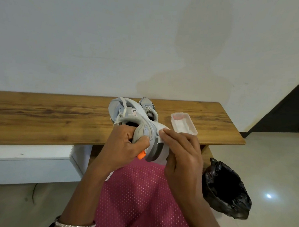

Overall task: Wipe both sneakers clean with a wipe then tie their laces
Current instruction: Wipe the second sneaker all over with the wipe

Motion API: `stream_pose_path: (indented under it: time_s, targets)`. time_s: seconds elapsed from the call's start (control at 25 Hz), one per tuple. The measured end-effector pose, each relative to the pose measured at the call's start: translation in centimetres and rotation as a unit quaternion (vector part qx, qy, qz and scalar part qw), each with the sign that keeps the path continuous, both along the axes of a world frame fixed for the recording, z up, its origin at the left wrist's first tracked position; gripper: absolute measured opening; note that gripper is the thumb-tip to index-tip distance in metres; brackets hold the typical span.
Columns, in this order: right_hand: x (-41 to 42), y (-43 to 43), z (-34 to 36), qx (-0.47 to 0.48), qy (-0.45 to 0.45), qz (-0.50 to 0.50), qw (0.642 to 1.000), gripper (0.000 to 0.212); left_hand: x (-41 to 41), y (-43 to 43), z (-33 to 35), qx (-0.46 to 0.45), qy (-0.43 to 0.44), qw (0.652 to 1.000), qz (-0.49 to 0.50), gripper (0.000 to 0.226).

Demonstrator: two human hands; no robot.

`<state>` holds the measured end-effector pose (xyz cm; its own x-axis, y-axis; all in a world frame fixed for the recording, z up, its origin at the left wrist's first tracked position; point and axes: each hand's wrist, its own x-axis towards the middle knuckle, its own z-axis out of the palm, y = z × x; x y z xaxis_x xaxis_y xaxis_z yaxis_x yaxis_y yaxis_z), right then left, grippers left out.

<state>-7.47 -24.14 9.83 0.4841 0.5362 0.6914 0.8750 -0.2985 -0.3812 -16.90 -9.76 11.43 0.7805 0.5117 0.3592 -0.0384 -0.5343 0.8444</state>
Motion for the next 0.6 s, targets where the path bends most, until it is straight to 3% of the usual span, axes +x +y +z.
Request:
stream_pose_path:
  time_s: [0.24, 0.44, 0.6]
  targets:
    - [3.9, 0.4, 2.8, -0.028, 0.145, 0.058, 0.987, 0.033, 0.0, 0.2, 0.2, 0.017, -0.006, 0.998, -0.053, 0.045]
    - [6.1, 1.7, 4.7, -0.087, 0.322, 0.122, 0.935, 0.034, -0.4, -0.1, 0.7, -0.033, -0.022, 0.999, -0.025, 0.041]
    - [4.3, 0.8, 4.2, -0.044, 0.263, 0.096, 0.959, 0.035, -0.2, 0.6, 0.3, -0.154, -0.038, 0.986, 0.054, 0.046]
